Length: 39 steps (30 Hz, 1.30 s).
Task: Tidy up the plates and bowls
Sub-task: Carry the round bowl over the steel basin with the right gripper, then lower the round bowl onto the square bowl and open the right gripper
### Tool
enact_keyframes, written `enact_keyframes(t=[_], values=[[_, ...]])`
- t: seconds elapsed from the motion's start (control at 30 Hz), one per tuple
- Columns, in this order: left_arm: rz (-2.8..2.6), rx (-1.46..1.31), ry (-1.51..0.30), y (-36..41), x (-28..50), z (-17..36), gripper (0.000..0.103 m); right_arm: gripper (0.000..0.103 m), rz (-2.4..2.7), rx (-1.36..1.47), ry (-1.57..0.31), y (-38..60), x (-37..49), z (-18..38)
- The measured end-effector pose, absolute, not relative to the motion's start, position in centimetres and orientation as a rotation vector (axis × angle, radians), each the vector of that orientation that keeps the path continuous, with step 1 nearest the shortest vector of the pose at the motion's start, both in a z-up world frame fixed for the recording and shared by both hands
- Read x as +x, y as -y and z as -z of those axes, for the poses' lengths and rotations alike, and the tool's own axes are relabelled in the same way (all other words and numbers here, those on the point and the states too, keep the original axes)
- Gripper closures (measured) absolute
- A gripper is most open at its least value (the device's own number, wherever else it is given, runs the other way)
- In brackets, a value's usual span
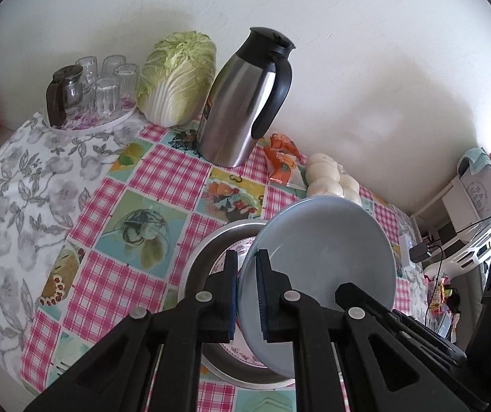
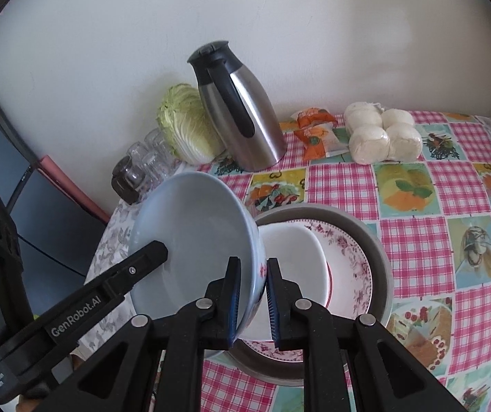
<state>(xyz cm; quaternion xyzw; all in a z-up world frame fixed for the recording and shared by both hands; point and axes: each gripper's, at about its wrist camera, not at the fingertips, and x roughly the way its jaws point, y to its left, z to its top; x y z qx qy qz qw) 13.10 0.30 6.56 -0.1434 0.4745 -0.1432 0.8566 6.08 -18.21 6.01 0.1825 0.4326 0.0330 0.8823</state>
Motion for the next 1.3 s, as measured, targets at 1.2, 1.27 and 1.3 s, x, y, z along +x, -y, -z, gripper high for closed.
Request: enact_keyframes(t=[1.2, 1.27, 1.3], values=[[0.316, -0.219, -1.104, 3.1, 14.3, -2.7, 0.093, 0.083, 0.025, 0.380, -1.016, 21.3, 7.2, -2.3], [0.312, -0.219, -1.102, 3.1, 14.3, -2.6, 0.093, 0.082, 0.020, 0.380, -1.010, 21.3, 7.2, -2.5], [0.305, -0.212, -1.102, 3.1, 14.3, -2.6, 0.093, 0.082, 0.020, 0.380, -1.008, 21.3, 7.1, -2.5]])
